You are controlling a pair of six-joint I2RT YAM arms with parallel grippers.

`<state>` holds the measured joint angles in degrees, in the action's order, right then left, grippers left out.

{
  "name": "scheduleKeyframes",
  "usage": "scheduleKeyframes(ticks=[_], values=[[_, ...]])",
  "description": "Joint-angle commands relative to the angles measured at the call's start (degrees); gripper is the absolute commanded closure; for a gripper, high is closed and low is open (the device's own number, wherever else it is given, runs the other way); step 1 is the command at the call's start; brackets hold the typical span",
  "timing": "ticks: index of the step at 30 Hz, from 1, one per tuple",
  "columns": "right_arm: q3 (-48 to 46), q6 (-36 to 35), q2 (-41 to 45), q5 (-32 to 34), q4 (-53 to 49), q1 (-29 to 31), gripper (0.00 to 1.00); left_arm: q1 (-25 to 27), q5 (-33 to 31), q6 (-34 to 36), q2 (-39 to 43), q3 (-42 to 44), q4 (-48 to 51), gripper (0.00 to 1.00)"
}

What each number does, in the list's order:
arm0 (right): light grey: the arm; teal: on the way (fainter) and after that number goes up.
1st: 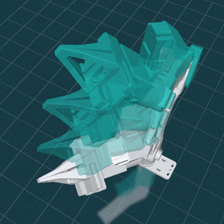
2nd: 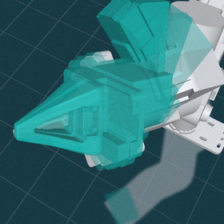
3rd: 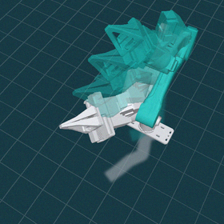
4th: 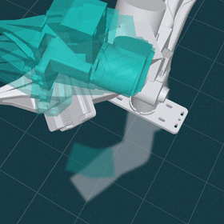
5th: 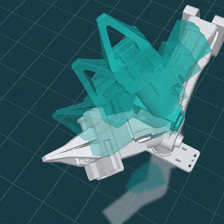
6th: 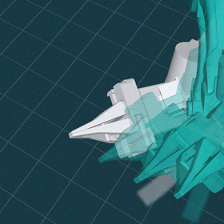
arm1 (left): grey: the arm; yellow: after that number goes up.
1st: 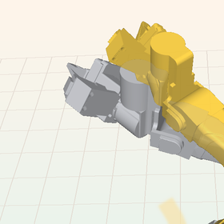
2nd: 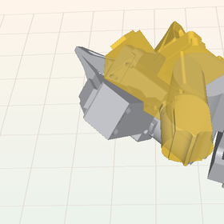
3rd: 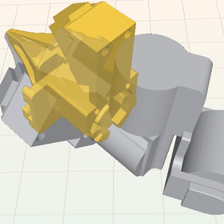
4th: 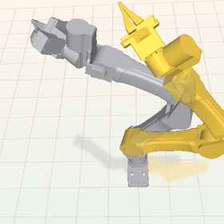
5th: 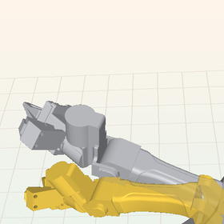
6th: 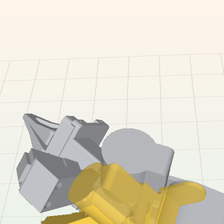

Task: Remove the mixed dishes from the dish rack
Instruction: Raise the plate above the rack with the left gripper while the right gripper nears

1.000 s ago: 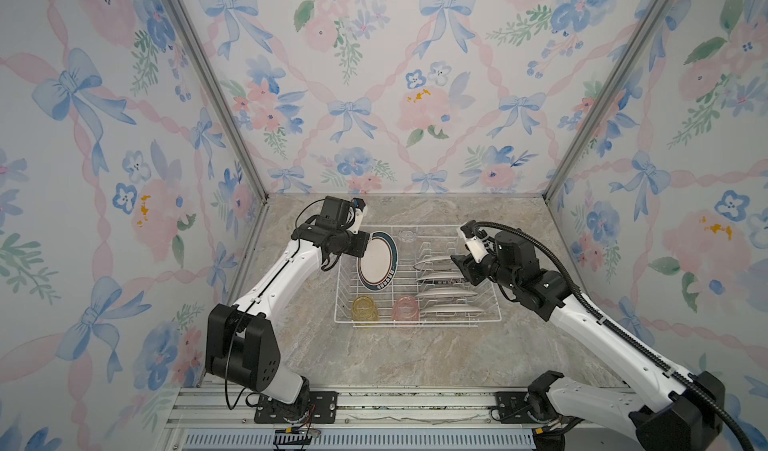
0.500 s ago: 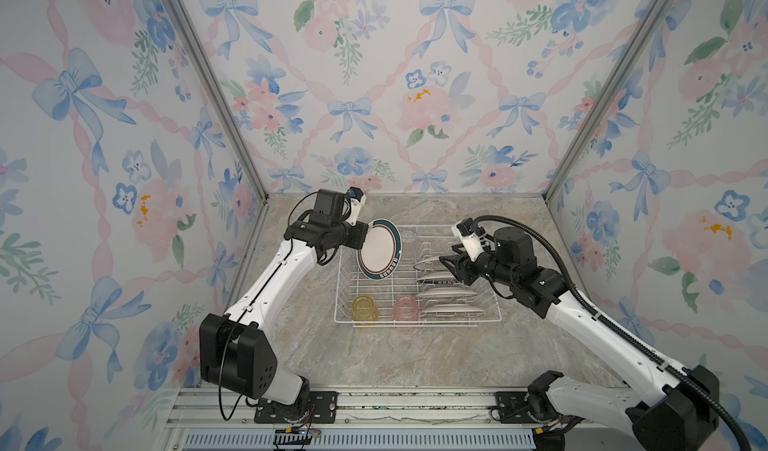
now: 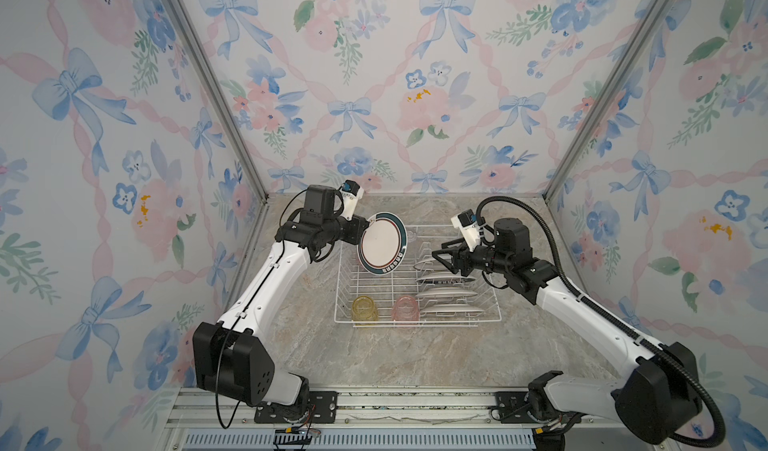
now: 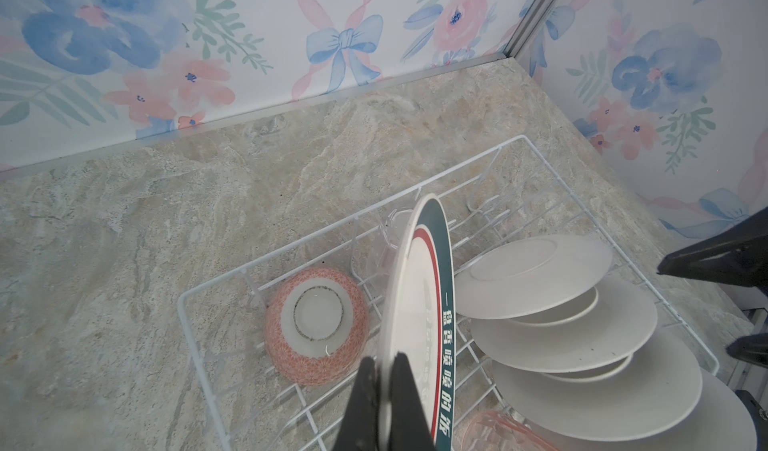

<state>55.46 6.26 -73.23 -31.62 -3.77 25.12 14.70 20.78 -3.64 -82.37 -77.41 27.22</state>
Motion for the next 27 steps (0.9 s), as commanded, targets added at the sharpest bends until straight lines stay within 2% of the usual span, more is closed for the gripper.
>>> scheduleKeyframes(ticks=[1,10,15,20,27], values=[[1.7,1.7,-1.1,-2.4,2.3,-0.4,0.45,-0.9,3.5,-0.2,2.7,-0.5,-3.9,1.0],[2.7,2.1,-3.1,-3.3,2.9,-0.5,0.45,-1.1,7.6,-1.1,2.6,0.3,-5.6,1.0],[2.3,4.8,-4.6,-7.9,6.8,-2.2,0.45,-1.0,12.2,-1.4,3.2,-0.6,-6.4,1.0],[1.7,9.9,-7.1,-12.6,13.1,-4.1,0.44,-1.0,14.0,-1.1,3.3,-1.1,-6.4,1.0],[5.8,10.8,-13.0,-15.6,12.7,-3.6,0.44,-1.0,16.6,-1.5,2.4,-0.5,-8.2,1.0]])
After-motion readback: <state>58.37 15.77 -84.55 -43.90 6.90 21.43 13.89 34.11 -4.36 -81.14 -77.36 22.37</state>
